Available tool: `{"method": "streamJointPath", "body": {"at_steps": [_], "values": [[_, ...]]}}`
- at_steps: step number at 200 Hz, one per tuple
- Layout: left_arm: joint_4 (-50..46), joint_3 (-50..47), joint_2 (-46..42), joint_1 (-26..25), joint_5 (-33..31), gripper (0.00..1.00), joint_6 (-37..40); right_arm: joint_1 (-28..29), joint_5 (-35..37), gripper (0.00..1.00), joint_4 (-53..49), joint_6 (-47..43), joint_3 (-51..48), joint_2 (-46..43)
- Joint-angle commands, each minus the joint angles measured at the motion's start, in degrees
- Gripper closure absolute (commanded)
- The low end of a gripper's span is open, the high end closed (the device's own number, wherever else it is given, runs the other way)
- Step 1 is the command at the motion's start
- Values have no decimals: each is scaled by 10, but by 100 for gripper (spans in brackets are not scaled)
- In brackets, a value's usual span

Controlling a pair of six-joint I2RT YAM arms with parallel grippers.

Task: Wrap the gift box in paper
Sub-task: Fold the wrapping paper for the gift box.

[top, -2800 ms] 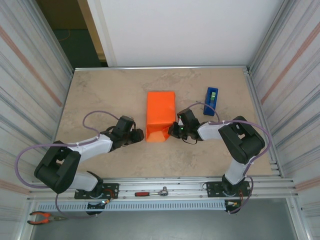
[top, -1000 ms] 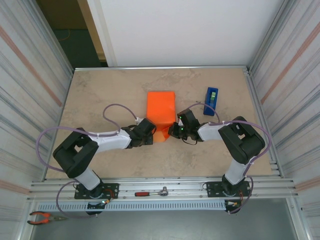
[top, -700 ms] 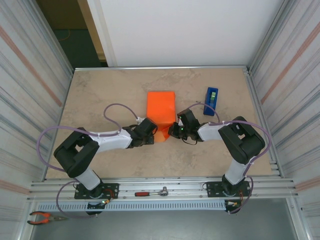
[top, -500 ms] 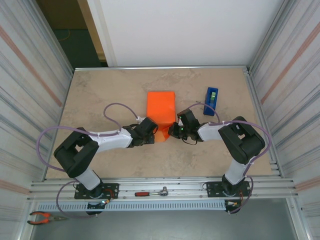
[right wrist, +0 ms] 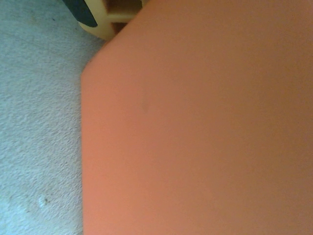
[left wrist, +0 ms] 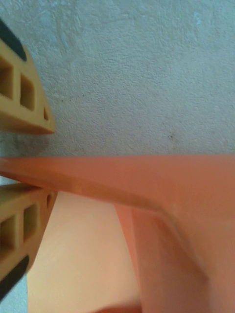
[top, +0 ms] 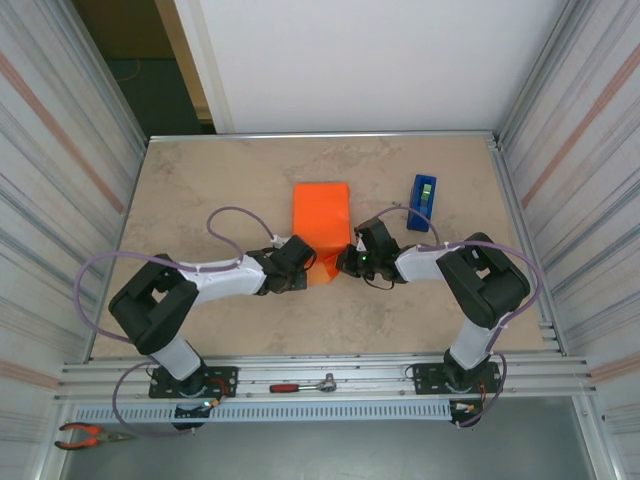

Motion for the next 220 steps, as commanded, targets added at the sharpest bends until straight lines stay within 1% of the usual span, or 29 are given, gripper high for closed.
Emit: {"method": "streamJointPath", "body": {"at_steps": [1, 14, 32, 64, 87, 110, 132, 149, 163, 175, 186, 204, 220], "values": [[-13, 15, 6, -5, -8, 82, 0, 13, 9, 100, -52, -5, -12, 21], [-7, 19, 4, -5, -5, 92, 5, 13, 9, 100, -52, -6, -11, 21], [1, 28, -1, -5, 1, 100, 15, 13, 9, 100, -51, -6, -11, 21], [3, 45, -5, -5, 10, 100, 23, 13, 8, 100, -53, -6, -10, 23], [33, 35, -13, -5, 20, 100, 16, 13, 8, 100, -53, -6, -10, 23], [103, 7, -28, -5, 28, 95, 6, 14, 7, 100, -53, -7, -10, 24], [198, -40, -42, -5, 36, 90, 0, 15, 6, 100, -53, -7, -9, 28], [261, -70, -49, -5, 36, 83, 1, 15, 6, 100, -53, -7, -9, 29], [310, -90, -49, -3, 45, 75, 10, 16, 6, 100, -54, -7, -9, 30], [337, -100, -46, -1, 56, 68, 15, 16, 6, 100, -53, -7, -8, 31], [347, -104, -47, 2, 61, 64, 21, 18, 8, 100, -54, -7, -8, 31], [365, -118, -64, 2, 61, 60, 33, 18, 7, 100, -57, -8, -7, 30], [376, -142, -105, 2, 50, 57, 40, 18, 8, 100, -60, -9, -5, 29]]}}
